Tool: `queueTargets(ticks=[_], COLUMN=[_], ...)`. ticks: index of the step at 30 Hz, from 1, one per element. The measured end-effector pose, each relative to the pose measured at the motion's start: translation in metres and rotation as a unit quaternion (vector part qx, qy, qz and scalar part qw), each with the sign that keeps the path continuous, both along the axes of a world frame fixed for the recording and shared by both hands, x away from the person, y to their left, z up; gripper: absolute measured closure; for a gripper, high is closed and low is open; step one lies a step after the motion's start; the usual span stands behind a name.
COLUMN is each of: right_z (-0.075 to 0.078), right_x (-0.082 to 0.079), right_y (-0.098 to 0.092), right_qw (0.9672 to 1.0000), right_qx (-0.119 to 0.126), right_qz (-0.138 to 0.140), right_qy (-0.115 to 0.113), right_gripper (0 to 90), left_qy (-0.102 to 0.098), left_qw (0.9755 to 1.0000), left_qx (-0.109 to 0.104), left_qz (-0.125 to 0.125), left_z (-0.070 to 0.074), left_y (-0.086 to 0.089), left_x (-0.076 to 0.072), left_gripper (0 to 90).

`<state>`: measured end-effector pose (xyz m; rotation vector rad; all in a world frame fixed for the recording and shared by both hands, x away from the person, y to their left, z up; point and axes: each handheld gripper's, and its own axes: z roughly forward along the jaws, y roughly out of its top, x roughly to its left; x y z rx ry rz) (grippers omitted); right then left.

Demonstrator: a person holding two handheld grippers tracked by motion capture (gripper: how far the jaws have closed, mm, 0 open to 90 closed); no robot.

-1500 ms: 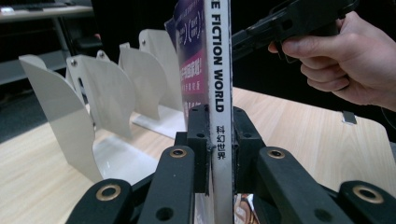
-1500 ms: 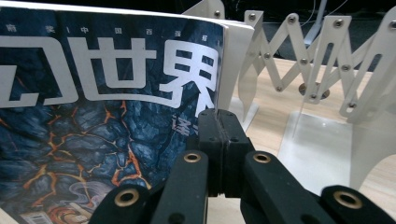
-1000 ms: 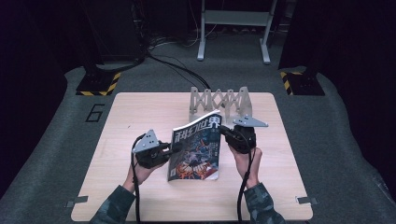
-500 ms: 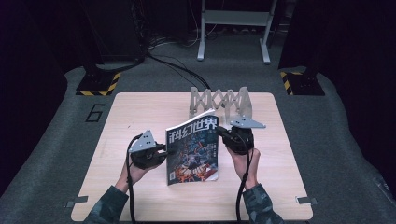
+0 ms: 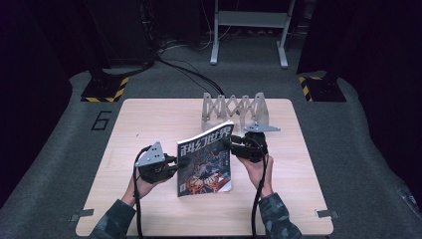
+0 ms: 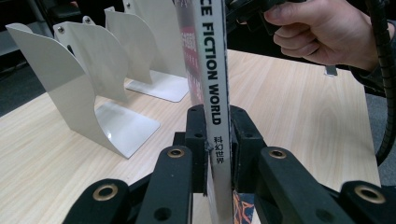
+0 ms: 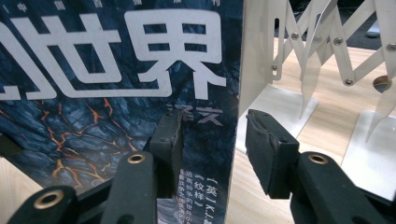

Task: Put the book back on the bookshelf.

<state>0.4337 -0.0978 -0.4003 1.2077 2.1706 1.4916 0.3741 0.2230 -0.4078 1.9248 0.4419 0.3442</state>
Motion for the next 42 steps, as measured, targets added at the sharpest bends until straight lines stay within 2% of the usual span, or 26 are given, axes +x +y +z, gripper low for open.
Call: queueTargets(ticks=[3,7,11,13,15,16,18,20,22,25,27,29,34,38,42], right_z=[0.001,0.005,0.011,0.012,0.014,0.014,0.015,0.015,0.016,0.018,0.02,0.023,0.029,0.03,0.03], right_x=[0.002,0.005,0.009,0.011,0.009,0.007,0.004,0.003,0.001,0.0,0.0,-0.002,-0.004,-0.006,-0.009], right_y=[0.0,-0.001,-0.003,-0.005,-0.004,-0.004,-0.001,-0.002,-0.002,0.0,0.0,0.0,0.0,0.0,0.002], right_qw=[1.0,0.9999,0.9997,0.9992,0.9989,0.9989,0.9992,0.999,0.9985,0.998,0.998,0.9973,0.9967,0.9963,0.9961], right_qx=[0.001,0.001,0.017,0.028,0.031,0.026,0.005,0.0,-0.002,-0.013,-0.014,-0.009,-0.017,-0.017,-0.02], right_qz=[0.005,0.009,0.014,0.027,0.031,0.03,0.019,0.008,-0.003,-0.014,-0.02,-0.024,-0.028,-0.028,-0.025], right_qy=[-0.005,-0.008,-0.003,-0.006,-0.014,-0.023,-0.036,-0.045,-0.054,-0.06,-0.059,-0.069,-0.075,-0.08,-0.083], right_gripper=[58.1,47.0,43.3,50.2,61.6,62.7,70.8,79.0,83.6,86.2,88.0,88.4,88.4,88.3,88.4], left_qy=[-0.001,0.0,0.003,0.006,0.007,0.006,0.005,0.006,0.003,0.001,-0.003,-0.011,-0.021,-0.02,-0.019], left_qw=[1.0,0.9999,0.9999,0.9998,0.9998,0.9998,0.9998,0.9999,0.9998,0.9999,0.9998,0.9998,0.9996,0.9996,0.9996], left_qx=[0.007,0.007,0.008,0.008,0.009,0.01,0.011,0.009,0.013,0.012,0.014,0.012,0.012,0.006,0.016], left_qz=[-0.006,-0.013,-0.015,-0.016,-0.017,-0.015,-0.017,-0.014,-0.015,-0.011,-0.015,-0.011,-0.014,-0.017,-0.013], left_z=[0.001,0.002,0.002,0.002,0.002,0.002,0.003,0.003,0.003,0.003,0.003,0.002,0.001,0.001,0.005], left_y=[0.0,0.001,0.003,0.004,0.003,0.003,0.004,0.006,0.006,0.005,0.004,0.002,-0.001,0.001,0.001], left_x=[0.0,0.0,0.001,0.001,0.001,0.001,0.002,0.002,0.003,0.003,0.003,0.002,0.002,0.0,0.002], left_gripper=[80.5,80.5,80.3,80.3,80.2,80.1,79.8,79.6,79.3,79.3,79.3,79.2,79.2,79.0,75.2])
